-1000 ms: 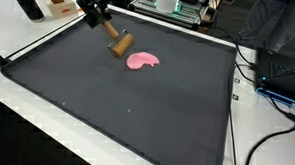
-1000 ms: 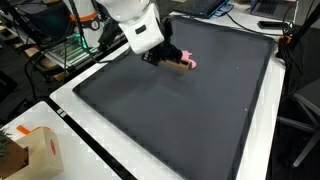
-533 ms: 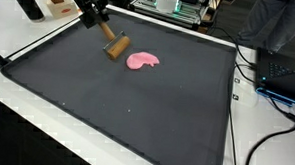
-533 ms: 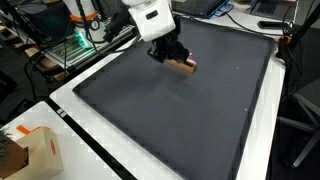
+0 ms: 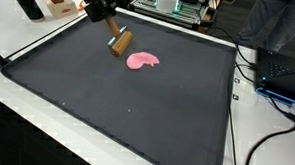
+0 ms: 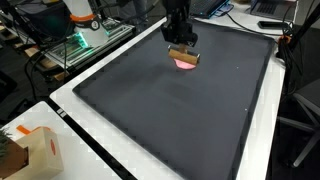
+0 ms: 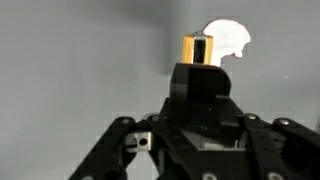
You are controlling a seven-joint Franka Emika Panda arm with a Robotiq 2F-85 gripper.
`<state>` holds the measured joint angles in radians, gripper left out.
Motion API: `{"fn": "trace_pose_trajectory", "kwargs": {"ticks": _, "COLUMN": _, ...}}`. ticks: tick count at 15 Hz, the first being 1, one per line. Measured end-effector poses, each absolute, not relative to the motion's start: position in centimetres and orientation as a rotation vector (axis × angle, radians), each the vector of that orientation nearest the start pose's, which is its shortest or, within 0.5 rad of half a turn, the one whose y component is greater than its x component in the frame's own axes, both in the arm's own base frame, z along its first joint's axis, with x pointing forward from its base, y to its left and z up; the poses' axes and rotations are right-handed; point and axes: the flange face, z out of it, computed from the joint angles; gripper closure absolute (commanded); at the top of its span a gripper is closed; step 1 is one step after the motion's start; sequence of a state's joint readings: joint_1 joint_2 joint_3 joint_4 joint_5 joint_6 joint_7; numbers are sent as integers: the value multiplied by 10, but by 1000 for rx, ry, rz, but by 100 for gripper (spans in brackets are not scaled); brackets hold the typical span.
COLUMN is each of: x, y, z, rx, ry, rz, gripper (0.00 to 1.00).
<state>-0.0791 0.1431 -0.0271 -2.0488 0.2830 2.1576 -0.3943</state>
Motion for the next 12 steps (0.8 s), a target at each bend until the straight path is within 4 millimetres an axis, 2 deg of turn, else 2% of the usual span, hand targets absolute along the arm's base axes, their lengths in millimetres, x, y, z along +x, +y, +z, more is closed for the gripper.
{"fn": "trace_pose_trajectory", "kwargs": {"ticks": 4, "x": 568, "y": 1, "z": 393, "rx": -3025, "ry": -304, "rz": -16, "gripper": 75}}
{"fn": "trace_pose_trajectory", "kwargs": {"ticks": 11, "x": 549, "y": 92, "z": 414, "rx": -3192, "ry": -532, "rz": 28, "gripper": 75}}
{"fn": "trace_pose_trajectory", "kwargs": {"ticks": 12, "x": 546, "y": 103, "z": 417, "rx": -3199, "ry": -559, "rz": 33, "gripper": 50}}
